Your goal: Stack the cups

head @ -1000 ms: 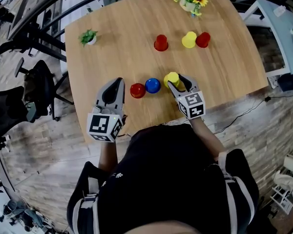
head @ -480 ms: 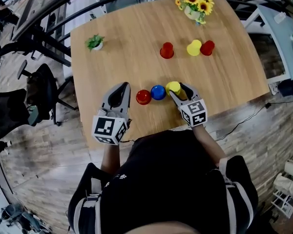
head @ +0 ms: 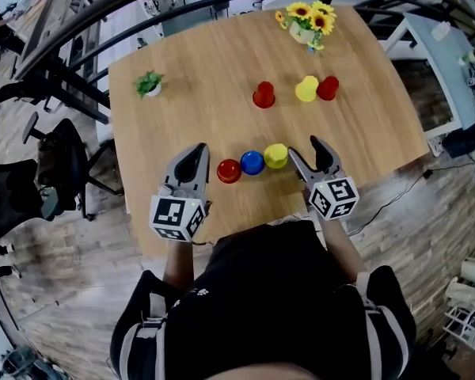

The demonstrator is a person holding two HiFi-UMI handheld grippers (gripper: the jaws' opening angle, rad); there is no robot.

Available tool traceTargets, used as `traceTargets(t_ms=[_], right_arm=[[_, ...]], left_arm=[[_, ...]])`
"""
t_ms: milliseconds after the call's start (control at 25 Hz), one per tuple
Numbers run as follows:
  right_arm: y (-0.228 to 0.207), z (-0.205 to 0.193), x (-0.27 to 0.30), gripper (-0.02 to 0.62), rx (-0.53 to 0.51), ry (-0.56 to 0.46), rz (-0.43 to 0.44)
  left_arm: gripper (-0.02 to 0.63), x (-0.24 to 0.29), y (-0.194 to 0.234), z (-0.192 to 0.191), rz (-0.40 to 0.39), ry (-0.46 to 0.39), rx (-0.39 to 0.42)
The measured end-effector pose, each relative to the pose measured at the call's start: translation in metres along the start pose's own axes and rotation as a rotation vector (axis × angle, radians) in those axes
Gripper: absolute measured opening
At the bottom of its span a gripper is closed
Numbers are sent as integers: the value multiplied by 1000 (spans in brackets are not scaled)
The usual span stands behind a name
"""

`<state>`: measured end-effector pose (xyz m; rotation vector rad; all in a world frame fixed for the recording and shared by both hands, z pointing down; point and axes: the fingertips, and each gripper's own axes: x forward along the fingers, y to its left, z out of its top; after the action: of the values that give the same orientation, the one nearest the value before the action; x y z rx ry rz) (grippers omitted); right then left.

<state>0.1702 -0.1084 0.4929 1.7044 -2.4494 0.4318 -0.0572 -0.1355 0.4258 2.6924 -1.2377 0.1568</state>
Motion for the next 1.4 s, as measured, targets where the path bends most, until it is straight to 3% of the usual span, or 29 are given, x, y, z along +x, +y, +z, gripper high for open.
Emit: traceTargets(t_ms=[240,520,800,1080,1400], right_arm=[[-36,33,29,285,-36,-21,-11],[-47,55,80,284,-96,3,83],[-36,29,140,284,-134,116,222],[-40,9,180,284,-145,160,211],[-47,-4,206,276,-175,182,203]], left_arm=[[14,1,5,8,67,3,-2],[14,2,12,10,182,13,-15],[14,-12,16,12,320,41,-16],[14,-39,21,8,447,80,-23],[14,-61,15,2,536,122,-2]])
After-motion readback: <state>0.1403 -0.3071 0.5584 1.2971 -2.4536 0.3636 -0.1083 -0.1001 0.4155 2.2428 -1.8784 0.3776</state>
